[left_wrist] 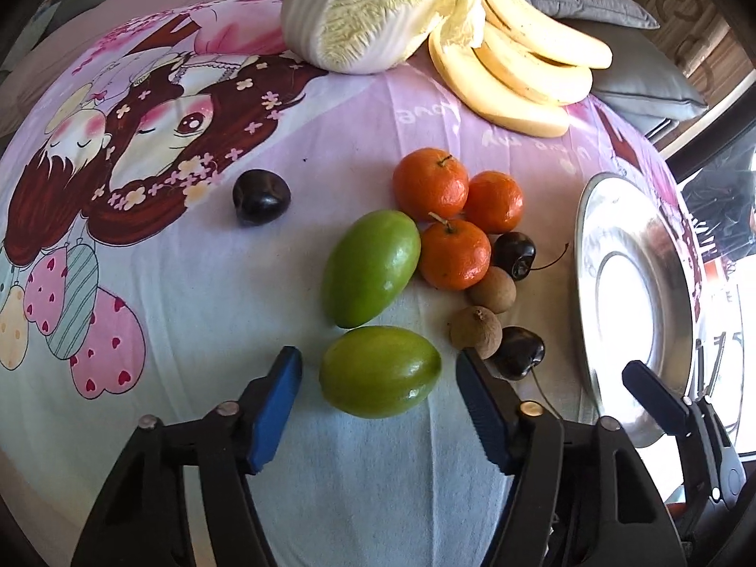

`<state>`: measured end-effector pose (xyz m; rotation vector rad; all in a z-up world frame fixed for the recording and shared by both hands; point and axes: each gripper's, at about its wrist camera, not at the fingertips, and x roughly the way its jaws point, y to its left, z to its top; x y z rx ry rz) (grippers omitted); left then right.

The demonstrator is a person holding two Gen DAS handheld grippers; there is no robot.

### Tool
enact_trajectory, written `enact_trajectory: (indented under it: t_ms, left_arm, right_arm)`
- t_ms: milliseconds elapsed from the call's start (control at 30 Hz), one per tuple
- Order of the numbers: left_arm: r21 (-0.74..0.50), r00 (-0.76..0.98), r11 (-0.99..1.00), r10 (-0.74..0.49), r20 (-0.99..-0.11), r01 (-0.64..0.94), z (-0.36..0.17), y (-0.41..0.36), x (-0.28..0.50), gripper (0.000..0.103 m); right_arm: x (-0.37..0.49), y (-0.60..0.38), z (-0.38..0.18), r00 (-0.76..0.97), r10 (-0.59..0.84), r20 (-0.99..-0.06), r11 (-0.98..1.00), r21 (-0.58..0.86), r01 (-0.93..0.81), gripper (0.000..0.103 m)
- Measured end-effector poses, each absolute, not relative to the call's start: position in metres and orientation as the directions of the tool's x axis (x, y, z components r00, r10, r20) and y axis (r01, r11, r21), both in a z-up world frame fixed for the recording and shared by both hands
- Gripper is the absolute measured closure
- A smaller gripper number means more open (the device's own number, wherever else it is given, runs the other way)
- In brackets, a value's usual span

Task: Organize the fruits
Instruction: 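Grasp a dark cherry with the right tool while the left tool grasps a green oval fruit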

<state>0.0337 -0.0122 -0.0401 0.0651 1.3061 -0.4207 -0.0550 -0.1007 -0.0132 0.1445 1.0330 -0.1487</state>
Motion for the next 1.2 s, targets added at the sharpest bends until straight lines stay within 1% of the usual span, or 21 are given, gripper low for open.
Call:
enact_trajectory:
  t_ms: [67, 367, 400, 467, 533, 600, 633, 667, 700, 767, 1200]
  left_arm:
    - [-0.185, 0.196, 0.921, -0.263, -0.945, 0.342, -0.04, -0.013, 0.035, 0.047]
    - [-0.193, 0.209, 0.923, -0.272, -0.939, 0.334, -0.036, -0.011, 0.033, 0.049]
    - [-0.199, 0.209, 0.923, -0.277, -0.938, 0.33, -0.035, -0.008, 0.033, 0.049]
    - [-0.209, 0.213, 0.924, -0.285, -0.935, 0.319, -0.033, -0.002, 0.033, 0.051]
    - [-0.217, 0.222, 0.926, -0.292, -0.93, 0.307, -0.031, 0.005, 0.032, 0.052]
    - [-0.221, 0.228, 0.93, -0.293, -0.928, 0.295, -0.028, 0.015, 0.031, 0.053]
    - [-0.225, 0.232, 0.931, -0.295, -0.927, 0.288, -0.027, 0.018, 0.03, 0.054]
    - [-0.229, 0.234, 0.932, -0.298, -0.925, 0.282, -0.027, 0.019, 0.031, 0.054]
    - [-0.232, 0.234, 0.933, -0.299, -0.925, 0.277, -0.026, 0.022, 0.031, 0.054]
    - [-0.241, 0.233, 0.934, -0.304, -0.924, 0.265, -0.026, 0.026, 0.032, 0.054]
    - [-0.301, 0.21, 0.935, -0.337, -0.918, 0.187, -0.028, 0.049, 0.037, 0.054]
  right_arm:
    - [-0.055, -0.099, -0.014, 0.5, -0.056, -0.864, 0.982, 0.044, 0.185, 0.018]
    - [-0.055, -0.097, -0.011, 0.519, -0.061, -0.852, 0.984, 0.037, 0.175, 0.018]
    - [-0.056, -0.097, -0.011, 0.525, -0.063, -0.849, 0.984, 0.034, 0.172, 0.02]
    - [-0.056, -0.096, -0.008, 0.539, -0.06, -0.84, 0.986, 0.034, 0.164, 0.03]
    - [-0.055, -0.094, -0.007, 0.552, -0.055, -0.832, 0.988, 0.036, 0.151, 0.033]
    - [-0.054, -0.092, -0.006, 0.559, -0.051, -0.828, 0.99, 0.029, 0.135, 0.041]
    - [-0.053, -0.09, -0.006, 0.56, -0.05, -0.827, 0.992, 0.026, 0.126, 0.047]
    - [-0.052, -0.088, -0.007, 0.558, -0.047, -0.828, 0.993, 0.022, 0.117, 0.05]
    - [-0.051, -0.086, -0.008, 0.555, -0.045, -0.83, 0.994, 0.018, 0.108, 0.051]
    - [-0.049, -0.083, -0.01, 0.548, -0.04, -0.835, 0.996, 0.011, 0.089, 0.056]
    - [-0.028, -0.074, -0.028, 0.489, -0.092, -0.867, 0.996, -0.083, 0.042, 0.057]
